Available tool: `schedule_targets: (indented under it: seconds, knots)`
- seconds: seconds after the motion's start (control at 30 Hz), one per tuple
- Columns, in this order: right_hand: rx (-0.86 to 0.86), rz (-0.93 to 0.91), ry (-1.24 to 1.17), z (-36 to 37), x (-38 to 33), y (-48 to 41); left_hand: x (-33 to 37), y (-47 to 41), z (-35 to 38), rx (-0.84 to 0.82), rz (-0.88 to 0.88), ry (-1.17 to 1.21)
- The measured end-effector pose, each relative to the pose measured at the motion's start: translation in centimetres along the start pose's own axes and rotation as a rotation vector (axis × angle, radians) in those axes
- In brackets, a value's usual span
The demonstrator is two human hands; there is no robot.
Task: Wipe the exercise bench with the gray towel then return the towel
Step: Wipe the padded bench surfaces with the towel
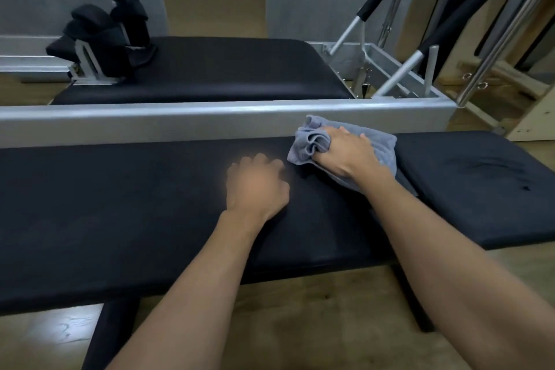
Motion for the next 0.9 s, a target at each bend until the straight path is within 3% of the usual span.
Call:
schedule_targets:
  seconds: [0.27, 0.67, 0.9]
  knots:
    - [0.032, 0.033, 0.037, 0.2, 1.3, -1.0, 0.5, -0.5, -0.3, -0.048, -0.053, -0.024]
    - [0.076, 0.043, 0.012, 2.0, 4.6, 18.9, 5.6, -0.5, 1.8, -0.078, 0.074, 0.013]
    - [0.020, 0.075, -0.035, -0.8, 5.7, 7.7, 6.2, -0.9, 2.5, -0.046, 0.054, 0.004]
Point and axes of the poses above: each hand's wrist, its own y-axis away from the middle knuckle, its own z-axis out of the palm, x = y × z, the point moved 9 cm from there along -y, towards the middle knuckle, and after that the axes turned 11 degrees about y, right-handed, at the moved point
